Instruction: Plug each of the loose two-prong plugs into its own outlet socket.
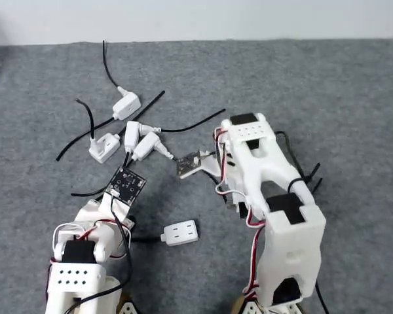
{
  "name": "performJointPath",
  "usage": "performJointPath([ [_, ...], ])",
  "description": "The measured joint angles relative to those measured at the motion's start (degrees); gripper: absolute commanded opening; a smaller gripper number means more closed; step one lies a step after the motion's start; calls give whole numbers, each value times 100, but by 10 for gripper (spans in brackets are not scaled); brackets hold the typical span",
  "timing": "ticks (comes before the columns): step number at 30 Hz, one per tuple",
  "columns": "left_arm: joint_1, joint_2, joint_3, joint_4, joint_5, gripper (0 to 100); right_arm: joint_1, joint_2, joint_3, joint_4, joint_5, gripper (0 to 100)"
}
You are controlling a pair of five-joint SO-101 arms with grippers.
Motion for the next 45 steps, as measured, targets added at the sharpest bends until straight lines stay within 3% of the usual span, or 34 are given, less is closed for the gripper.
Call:
performJointPath([
  [10, 0, 0, 0, 0, 0, 167, 9, -264, 519, -510, 0, 273],
  [12, 0, 0, 0, 0, 0, 167, 9, -264, 519, -519, 0, 178],
  [14, 0, 0, 0, 0, 0, 167, 9, -264, 475, -545, 0, 8],
  [17, 0, 0, 0, 0, 0, 167, 18, -264, 484, -809, 0, 61],
  [19, 0, 0, 0, 0, 0, 167, 26, -193, 510, -932, 0, 6],
  [29, 0, 0, 0, 0, 0, 169, 141, -273, 738, -1257, -44, 8],
  [36, 325, 0, -237, 0, 35, 170, 53, -1591, 1055, -1196, -1160, 8],
  [40, 1046, 0, -932, -35, 730, 167, -316, -2840, 1415, -1055, -2031, 8],
  [45, 1679, 0, -1477, -624, 2558, 170, -448, -4273, 2013, -1037, -2708, 8],
])
